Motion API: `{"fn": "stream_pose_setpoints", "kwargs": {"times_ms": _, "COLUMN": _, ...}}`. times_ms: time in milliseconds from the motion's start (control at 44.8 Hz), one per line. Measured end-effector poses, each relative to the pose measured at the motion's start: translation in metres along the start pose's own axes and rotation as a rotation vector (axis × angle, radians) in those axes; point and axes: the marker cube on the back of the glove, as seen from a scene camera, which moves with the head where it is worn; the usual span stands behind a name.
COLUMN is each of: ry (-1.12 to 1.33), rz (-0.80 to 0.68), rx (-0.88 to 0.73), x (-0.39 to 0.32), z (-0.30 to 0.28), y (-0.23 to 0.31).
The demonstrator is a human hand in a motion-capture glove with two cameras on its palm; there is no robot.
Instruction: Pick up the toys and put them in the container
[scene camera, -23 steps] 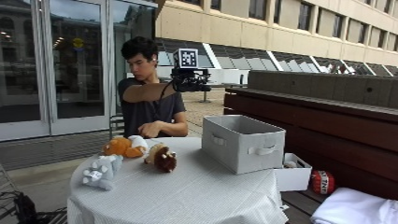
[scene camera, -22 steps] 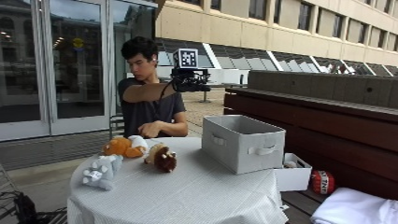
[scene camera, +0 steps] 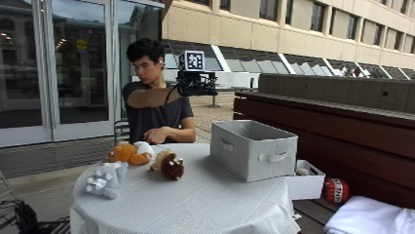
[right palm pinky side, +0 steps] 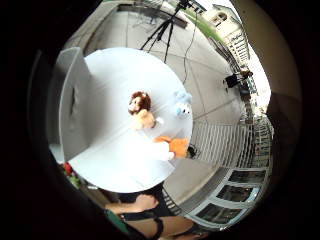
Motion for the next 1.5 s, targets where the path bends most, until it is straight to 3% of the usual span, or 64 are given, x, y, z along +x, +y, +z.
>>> {"fn": "stream_pose_setpoints", "kwargs": {"times_ms": 246, "ry": 0.033, "rz": -0.025, "rx": 0.038, "x": 0.014, "z": -0.010, "y": 0.019}}
{"fn": "stream_pose_setpoints", "kwargs": {"times_ms": 536, "ry": 0.065, "rz": -0.032, "rx": 0.058, "x": 0.079, "z": -0.021, "y": 0.065}}
{"fn": "stream_pose_setpoints", "kwargs": {"times_ms": 1028, "ry": 0.090, "rz": 0.071, "rx": 0.035, "x": 0.191, "z": 0.026, "y": 0.113}}
{"fn": "stream_pose_setpoints", "kwargs": {"times_ms": 1229, "ry": 0.081, "rz": 0.187, "rx": -0.229, "x": 0.209, "z": 0.039, "y": 0.151}}
{"fn": "stream_pose_setpoints", "kwargs": {"times_ms": 1341, "ry": 0.114, "rz": 0.158, "rx": -0.013, "x": 0.228, "z": 0.072, "y": 0.138}}
{"fn": "stream_pose_setpoints", "kwargs": {"times_ms": 1497, "ry": 0.092, "rz": 0.116, "rx": 0.006, "x": 0.245, "z": 0.114, "y": 0.145}}
